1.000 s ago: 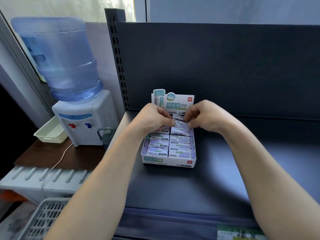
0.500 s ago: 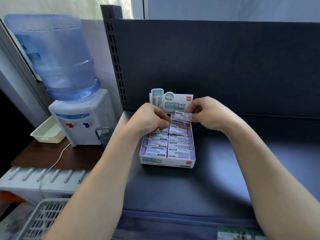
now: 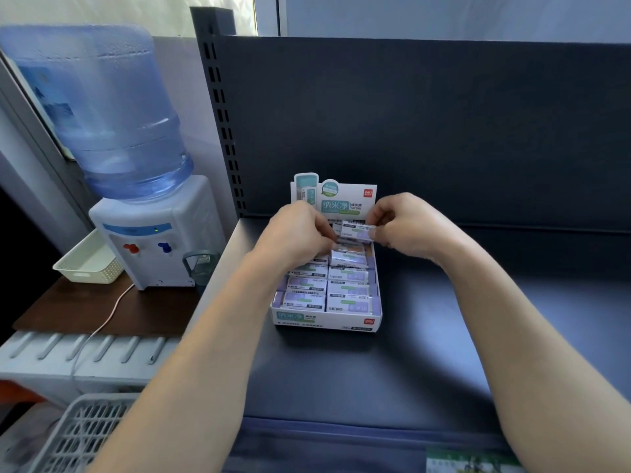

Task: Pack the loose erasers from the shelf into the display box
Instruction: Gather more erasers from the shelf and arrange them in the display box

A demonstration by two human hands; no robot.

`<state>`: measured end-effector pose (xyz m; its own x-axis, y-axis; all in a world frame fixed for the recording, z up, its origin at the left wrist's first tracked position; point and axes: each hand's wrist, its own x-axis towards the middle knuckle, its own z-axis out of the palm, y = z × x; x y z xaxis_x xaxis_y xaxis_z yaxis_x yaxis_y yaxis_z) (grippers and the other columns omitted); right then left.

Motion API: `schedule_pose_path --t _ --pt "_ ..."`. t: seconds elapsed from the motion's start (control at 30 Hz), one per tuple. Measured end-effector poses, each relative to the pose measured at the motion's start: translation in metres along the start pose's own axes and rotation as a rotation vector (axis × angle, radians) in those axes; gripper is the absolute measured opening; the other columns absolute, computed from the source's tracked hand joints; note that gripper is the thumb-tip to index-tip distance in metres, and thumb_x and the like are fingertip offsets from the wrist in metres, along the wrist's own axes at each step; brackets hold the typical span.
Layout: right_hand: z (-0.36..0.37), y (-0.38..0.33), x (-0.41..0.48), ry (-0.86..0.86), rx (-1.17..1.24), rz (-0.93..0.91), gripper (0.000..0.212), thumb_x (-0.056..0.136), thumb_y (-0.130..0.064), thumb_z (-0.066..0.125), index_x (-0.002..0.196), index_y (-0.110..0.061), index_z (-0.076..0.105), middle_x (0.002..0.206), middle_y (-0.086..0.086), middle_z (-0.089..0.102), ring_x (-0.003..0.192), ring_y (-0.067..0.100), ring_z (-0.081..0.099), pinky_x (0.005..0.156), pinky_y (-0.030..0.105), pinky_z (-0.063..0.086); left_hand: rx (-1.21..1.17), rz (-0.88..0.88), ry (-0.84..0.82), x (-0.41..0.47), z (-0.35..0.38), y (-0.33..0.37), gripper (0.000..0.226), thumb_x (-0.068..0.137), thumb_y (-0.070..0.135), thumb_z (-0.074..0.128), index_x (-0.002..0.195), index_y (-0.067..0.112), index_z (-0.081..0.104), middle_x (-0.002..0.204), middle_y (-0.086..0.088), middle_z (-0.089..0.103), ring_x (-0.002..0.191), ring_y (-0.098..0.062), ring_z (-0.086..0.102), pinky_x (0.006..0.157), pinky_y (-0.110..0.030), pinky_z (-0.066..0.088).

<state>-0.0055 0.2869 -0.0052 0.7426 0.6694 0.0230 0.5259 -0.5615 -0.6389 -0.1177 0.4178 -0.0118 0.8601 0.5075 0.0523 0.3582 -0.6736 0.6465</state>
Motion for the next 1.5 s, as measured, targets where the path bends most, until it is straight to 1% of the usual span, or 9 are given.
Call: schedule_pose_path --t 0.17,0.3,0.4,0.6,0.83,1.0,1.13,1.27,1.5 --pt "0.002 -0.002 -0.001 -0.008 -0.002 -0.005 0.006 0.082 -0.01 0.063 0.08 -0.015 0.064 0.073 -0.004 0.06 0.069 0.016 0.055 0.066 0.03 0.047 0.033 -0.004 -0.045 0.004 -0.003 0.005 0.007 0.075 0.013 0.076 0.074 0.02 0.075 0.069 0.007 0.066 0.07 -0.01 0.063 0.071 -0.029 0.056" --pt "0.001 -0.002 -0.001 0.006 -0.011 0.001 0.008 0.082 -0.009 0.062 0.079 -0.016 0.064 0.073 -0.005 0.059 0.069 0.015 0.054 0.061 0.026 0.044 0.011 0.009 -0.109 0.004 -0.008 0.004 0.01 0.078 0.014 0.074 0.085 0.02 0.077 0.066 0.013 0.063 0.062 -0.003 0.056 0.059 -0.018 0.045" --pt "0.0 -0.003 -0.002 0.007 -0.007 0.006 0.007 0.082 -0.009 0.062 0.079 -0.015 0.064 0.072 -0.005 0.059 0.067 0.015 0.054 0.06 0.026 0.043 0.045 0.029 -0.104 0.003 -0.006 0.004 0.014 0.079 0.013 0.073 0.091 0.019 0.077 0.069 0.014 0.064 0.065 -0.003 0.059 0.055 -0.015 0.045" --pt "-0.001 -0.003 -0.003 0.005 -0.004 0.013 0.006 0.083 -0.009 0.062 0.081 -0.013 0.064 0.071 -0.005 0.059 0.065 0.014 0.053 0.058 0.026 0.042 0.063 0.063 -0.106 0.003 -0.004 0.003 0.011 0.081 0.013 0.071 0.09 0.017 0.076 0.084 0.005 0.07 0.078 -0.008 0.063 0.074 -0.027 0.055" --pt "0.0 -0.003 -0.003 -0.003 -0.008 0.013 0.007 0.082 -0.008 0.06 0.082 -0.013 0.065 0.071 -0.004 0.06 0.066 0.014 0.053 0.056 0.024 0.042 0.066 0.115 -0.072 -0.001 -0.002 0.0 0.007 0.083 0.015 0.069 0.088 0.015 0.074 0.086 0.001 0.069 0.08 -0.012 0.061 0.076 -0.028 0.052" --pt "0.0 -0.004 -0.003 -0.004 -0.019 0.005 0.008 0.081 -0.007 0.06 0.083 -0.011 0.067 0.07 -0.004 0.06 0.067 0.015 0.053 0.061 0.026 0.043 0.044 0.108 -0.015 0.002 0.001 0.0 0.012 0.076 0.009 0.075 0.069 0.018 0.071 0.067 0.008 0.064 0.063 -0.005 0.056 0.064 -0.025 0.051" --pt "0.0 -0.004 -0.003 -0.005 -0.01 0.007 0.007 0.08 -0.007 0.061 0.081 -0.012 0.066 0.07 -0.004 0.06 0.068 0.015 0.054 0.063 0.027 0.045 0.0 0.077 -0.004 0.002 -0.001 -0.002 0.005 0.074 0.014 0.078 0.073 0.014 0.073 0.067 0.006 0.065 0.062 -0.006 0.057 0.061 -0.025 0.052" --pt "0.0 -0.002 -0.002 -0.006 -0.004 0.014 0.007 0.081 -0.008 0.062 0.079 -0.015 0.065 0.071 -0.005 0.059 0.066 0.014 0.053 0.06 0.025 0.044 -0.06 0.047 -0.008 0.002 -0.002 -0.006 0.004 0.081 0.013 0.072 0.082 0.014 0.076 0.068 0.006 0.064 0.054 -0.005 0.052 0.05 -0.017 0.041" --pt "0.001 -0.002 -0.001 -0.004 0.004 0.015 0.008 0.081 -0.008 0.061 0.078 -0.015 0.064 0.07 -0.004 0.059 0.065 0.015 0.053 0.06 0.026 0.044 0.006 0.054 -0.045 0.004 -0.004 -0.004 0.012 0.08 0.012 0.073 0.088 0.019 0.077 0.077 0.008 0.068 0.073 -0.007 0.059 0.071 -0.023 0.05"
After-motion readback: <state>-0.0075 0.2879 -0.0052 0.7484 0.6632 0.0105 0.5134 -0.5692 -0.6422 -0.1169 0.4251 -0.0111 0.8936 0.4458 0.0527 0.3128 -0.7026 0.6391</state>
